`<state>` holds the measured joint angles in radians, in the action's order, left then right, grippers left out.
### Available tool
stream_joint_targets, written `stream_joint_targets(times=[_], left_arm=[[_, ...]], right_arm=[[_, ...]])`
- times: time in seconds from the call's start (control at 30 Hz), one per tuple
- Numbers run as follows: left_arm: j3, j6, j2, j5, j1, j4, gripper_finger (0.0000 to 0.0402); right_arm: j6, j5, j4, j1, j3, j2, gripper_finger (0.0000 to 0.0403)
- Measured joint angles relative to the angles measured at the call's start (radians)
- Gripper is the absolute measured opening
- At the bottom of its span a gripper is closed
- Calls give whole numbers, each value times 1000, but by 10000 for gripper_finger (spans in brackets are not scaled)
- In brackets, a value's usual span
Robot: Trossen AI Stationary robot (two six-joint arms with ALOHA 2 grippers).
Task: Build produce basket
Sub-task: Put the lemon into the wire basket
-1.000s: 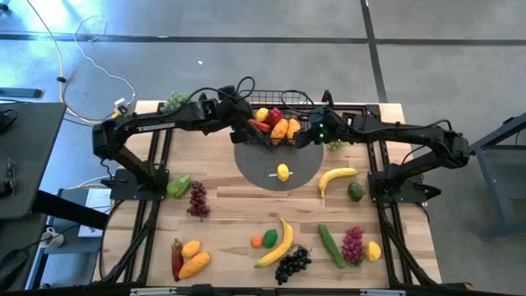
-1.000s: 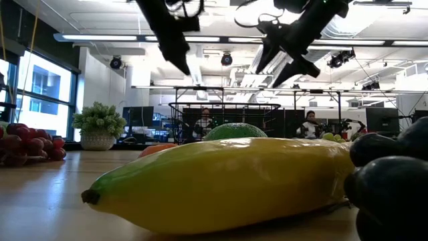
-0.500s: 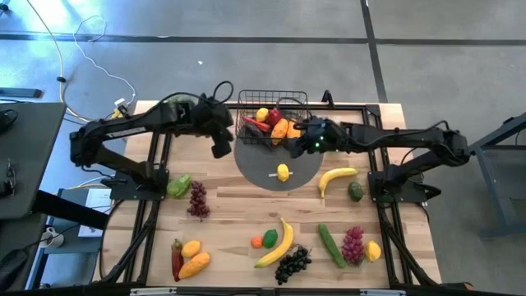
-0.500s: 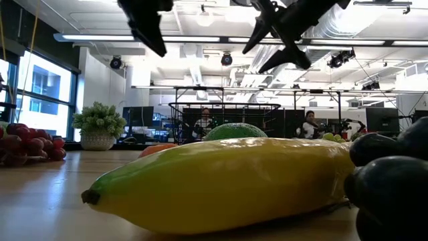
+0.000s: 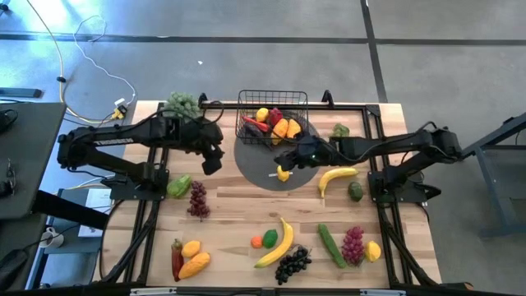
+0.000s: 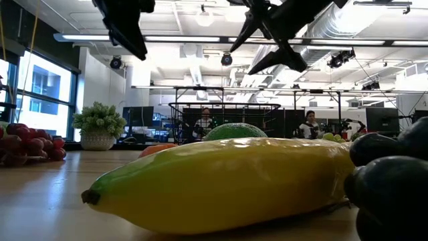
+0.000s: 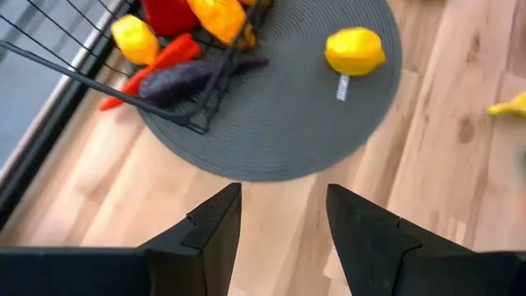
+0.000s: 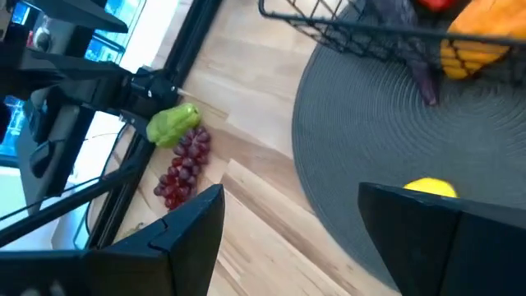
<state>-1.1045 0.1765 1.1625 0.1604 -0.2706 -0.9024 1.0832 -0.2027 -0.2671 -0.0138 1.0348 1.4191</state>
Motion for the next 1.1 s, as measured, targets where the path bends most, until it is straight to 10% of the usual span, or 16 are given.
stream_joint_targets(times=[0.57, 1.1], left_arm=[[28, 40, 1, -2, 45, -9, 170], [28, 38, 1, -1, 45, -10, 170]], right_arm=[[-10, -72, -409, 30, 251, 261, 261], [43, -78, -409, 25, 253, 421, 261]])
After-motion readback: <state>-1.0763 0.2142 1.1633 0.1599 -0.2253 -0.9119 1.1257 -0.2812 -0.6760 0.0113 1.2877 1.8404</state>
